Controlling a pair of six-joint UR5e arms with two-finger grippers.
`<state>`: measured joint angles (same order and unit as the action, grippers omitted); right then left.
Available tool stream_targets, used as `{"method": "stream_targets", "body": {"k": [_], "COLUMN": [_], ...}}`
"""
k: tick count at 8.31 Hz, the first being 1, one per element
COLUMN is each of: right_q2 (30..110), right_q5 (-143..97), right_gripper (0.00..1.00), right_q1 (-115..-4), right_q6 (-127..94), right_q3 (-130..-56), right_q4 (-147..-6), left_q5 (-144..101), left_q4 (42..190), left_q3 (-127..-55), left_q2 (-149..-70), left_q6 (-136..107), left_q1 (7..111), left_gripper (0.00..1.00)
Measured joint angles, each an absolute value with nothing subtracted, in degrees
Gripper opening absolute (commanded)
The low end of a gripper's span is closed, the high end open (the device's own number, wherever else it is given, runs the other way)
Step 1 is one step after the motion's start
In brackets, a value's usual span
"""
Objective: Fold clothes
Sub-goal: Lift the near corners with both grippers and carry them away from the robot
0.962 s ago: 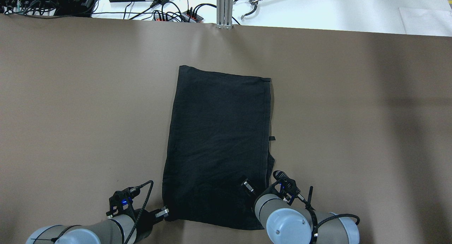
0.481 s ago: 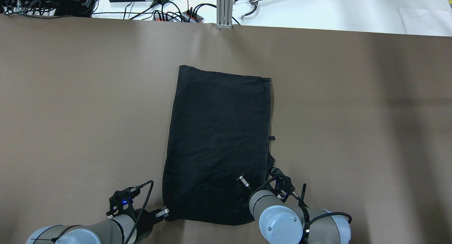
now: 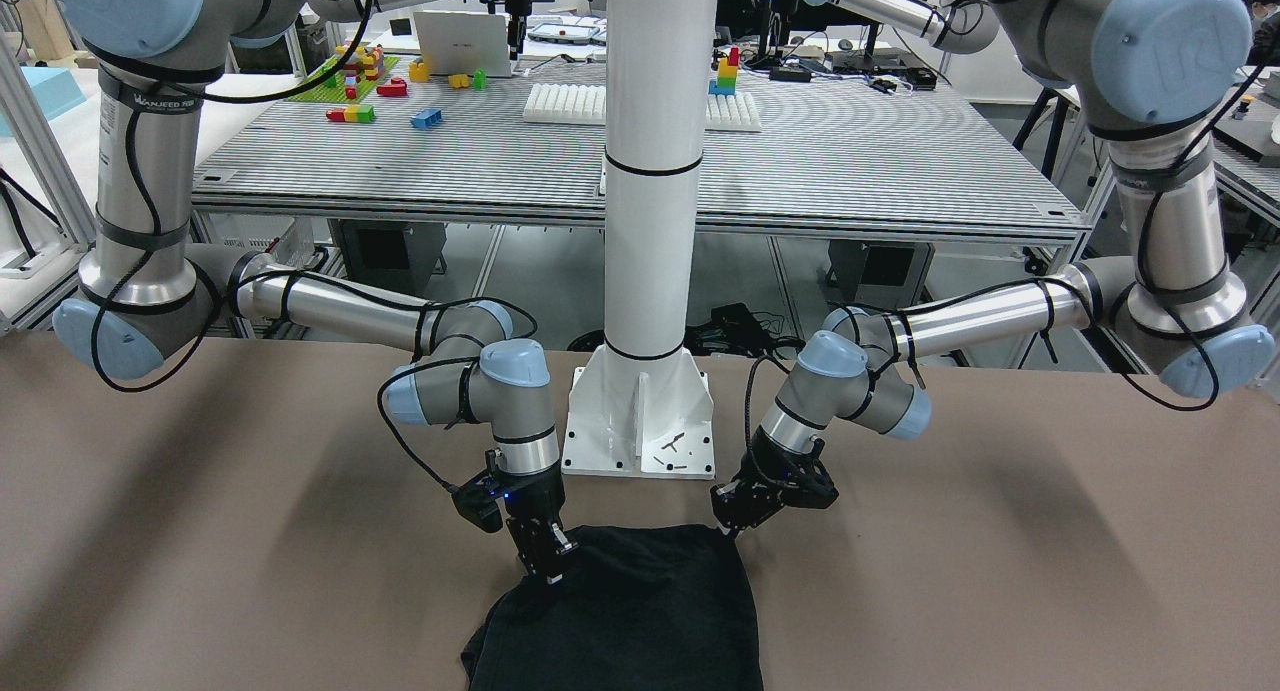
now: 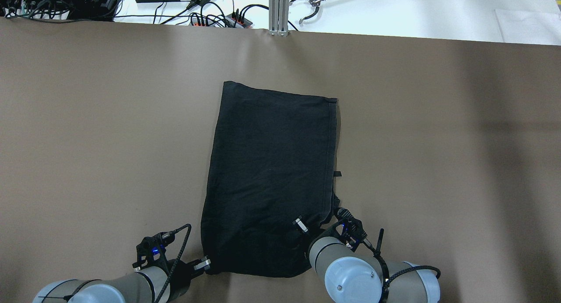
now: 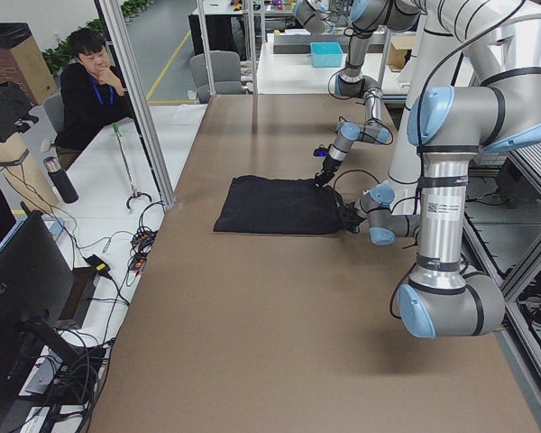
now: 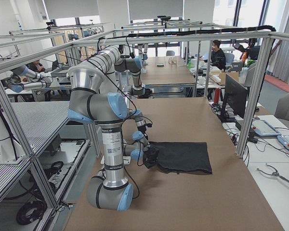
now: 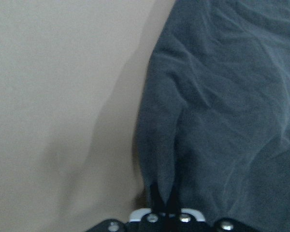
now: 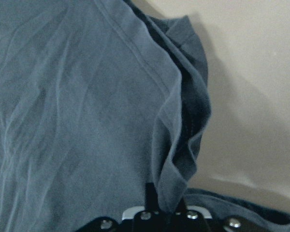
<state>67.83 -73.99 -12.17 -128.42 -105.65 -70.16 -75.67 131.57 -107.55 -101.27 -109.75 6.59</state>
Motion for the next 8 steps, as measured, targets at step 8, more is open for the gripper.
{"method": "stream_targets", "body": {"k": [8], "right_q2": [76.1], "right_q5": [-74.6], "right_gripper": [0.00], "right_q1": [-6.2], "right_q6": [-124.4], "right_q3": [-124.1], "right_q4": [-72.3], "left_q5": [-77.0], "left_q4": [125.3], "left_q3": [-125.3], "left_q2": [-100.2], "left_q6": [-109.4], "left_q1": [4.8], "left_gripper": [0.00]}}
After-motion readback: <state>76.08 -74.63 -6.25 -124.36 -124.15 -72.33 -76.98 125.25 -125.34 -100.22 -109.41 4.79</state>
